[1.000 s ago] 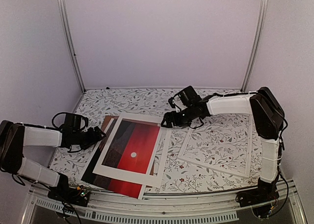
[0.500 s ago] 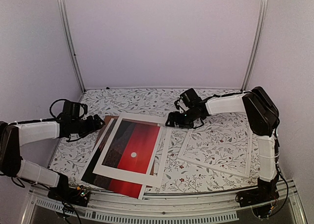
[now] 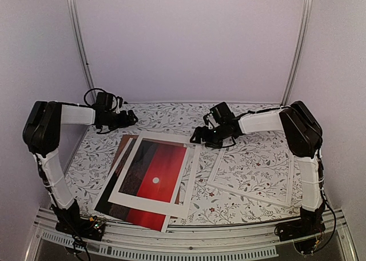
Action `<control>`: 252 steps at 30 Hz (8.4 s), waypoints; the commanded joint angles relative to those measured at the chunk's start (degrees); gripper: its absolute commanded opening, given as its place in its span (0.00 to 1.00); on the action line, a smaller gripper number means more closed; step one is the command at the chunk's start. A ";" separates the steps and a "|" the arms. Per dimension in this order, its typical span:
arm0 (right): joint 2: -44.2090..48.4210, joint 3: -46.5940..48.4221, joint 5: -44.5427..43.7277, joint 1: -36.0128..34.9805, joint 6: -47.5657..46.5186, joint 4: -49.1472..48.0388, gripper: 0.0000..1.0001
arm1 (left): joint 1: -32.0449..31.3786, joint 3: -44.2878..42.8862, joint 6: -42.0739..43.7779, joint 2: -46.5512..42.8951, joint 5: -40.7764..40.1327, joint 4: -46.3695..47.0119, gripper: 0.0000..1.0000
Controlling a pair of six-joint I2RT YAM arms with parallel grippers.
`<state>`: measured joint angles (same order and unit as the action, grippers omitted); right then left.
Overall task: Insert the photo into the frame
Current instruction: Pick up the glass panel from the mat board.
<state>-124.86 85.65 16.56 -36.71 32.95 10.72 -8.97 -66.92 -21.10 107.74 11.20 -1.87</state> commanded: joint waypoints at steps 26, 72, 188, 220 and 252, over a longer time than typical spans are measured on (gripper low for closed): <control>-6.04 0.82 4.56 0.01 11.69 -9.35 0.86 | -0.20 -19.58 2.50 21.47 20.56 -13.48 0.73; 3.21 -0.47 -2.42 3.66 1.45 3.29 0.90 | 1.80 -2.67 -0.88 5.89 27.12 -5.55 0.67; 1.80 -0.51 1.59 -0.12 32.68 5.01 0.92 | -4.65 -51.64 13.35 37.13 24.24 -53.46 0.65; 0.13 -1.24 4.34 -0.64 30.84 0.83 0.91 | -4.29 -40.62 12.14 31.08 35.86 -43.14 0.58; -1.13 -1.10 5.77 -0.64 27.43 0.25 0.90 | -2.54 -26.36 6.44 19.69 51.44 -24.89 0.65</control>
<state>-123.72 84.27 22.50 -36.75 61.43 11.05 -11.62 -94.63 -13.80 130.19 59.40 -29.65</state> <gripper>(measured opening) 0.902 0.649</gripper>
